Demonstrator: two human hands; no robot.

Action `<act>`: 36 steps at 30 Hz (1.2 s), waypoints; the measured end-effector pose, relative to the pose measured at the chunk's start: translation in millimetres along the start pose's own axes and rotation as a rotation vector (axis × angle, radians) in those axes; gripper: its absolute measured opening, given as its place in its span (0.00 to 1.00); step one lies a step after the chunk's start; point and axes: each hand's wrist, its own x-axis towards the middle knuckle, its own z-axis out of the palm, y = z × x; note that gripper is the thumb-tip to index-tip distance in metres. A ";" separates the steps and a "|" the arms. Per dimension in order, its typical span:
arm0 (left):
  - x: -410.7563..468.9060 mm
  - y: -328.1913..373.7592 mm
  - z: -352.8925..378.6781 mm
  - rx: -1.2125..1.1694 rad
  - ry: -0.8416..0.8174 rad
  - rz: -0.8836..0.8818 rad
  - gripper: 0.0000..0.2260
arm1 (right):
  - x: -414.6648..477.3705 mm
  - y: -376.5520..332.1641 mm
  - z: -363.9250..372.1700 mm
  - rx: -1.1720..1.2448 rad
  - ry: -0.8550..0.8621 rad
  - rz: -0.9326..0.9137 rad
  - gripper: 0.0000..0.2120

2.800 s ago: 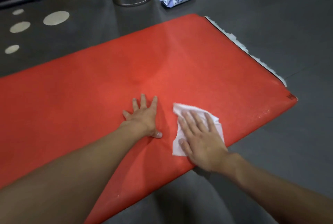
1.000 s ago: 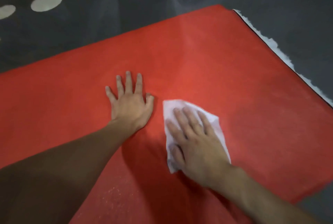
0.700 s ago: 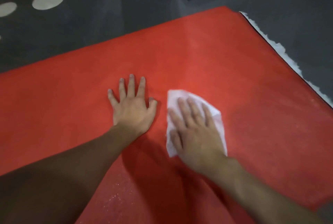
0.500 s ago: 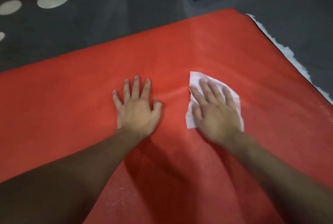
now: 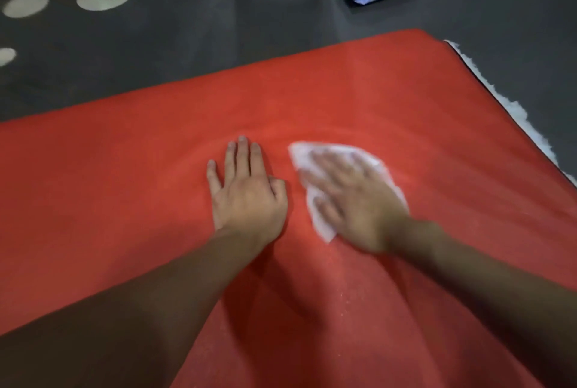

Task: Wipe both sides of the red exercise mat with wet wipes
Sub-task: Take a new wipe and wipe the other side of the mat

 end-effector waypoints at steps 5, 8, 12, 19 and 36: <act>10.8 -4.5 -3.9 0.142 -0.015 0.112 0.26 | 28.2 -17.3 2.6 0.006 0.052 0.338 0.31; 16.8 -6.5 -3.8 0.099 -0.006 0.130 0.24 | 25.9 -6.7 0.3 0.013 -0.039 0.019 0.29; 19.6 -7.8 -3.2 0.015 -0.062 0.114 0.36 | 64.1 29.4 -8.0 0.016 0.026 0.380 0.32; 20.2 -9.7 -3.3 -0.004 -0.086 0.118 0.37 | 71.3 26.4 -9.1 0.021 -0.016 0.066 0.31; 22.1 -11.8 -1.9 0.003 -0.081 0.137 0.35 | 128.3 20.4 -8.2 0.001 0.002 -0.039 0.31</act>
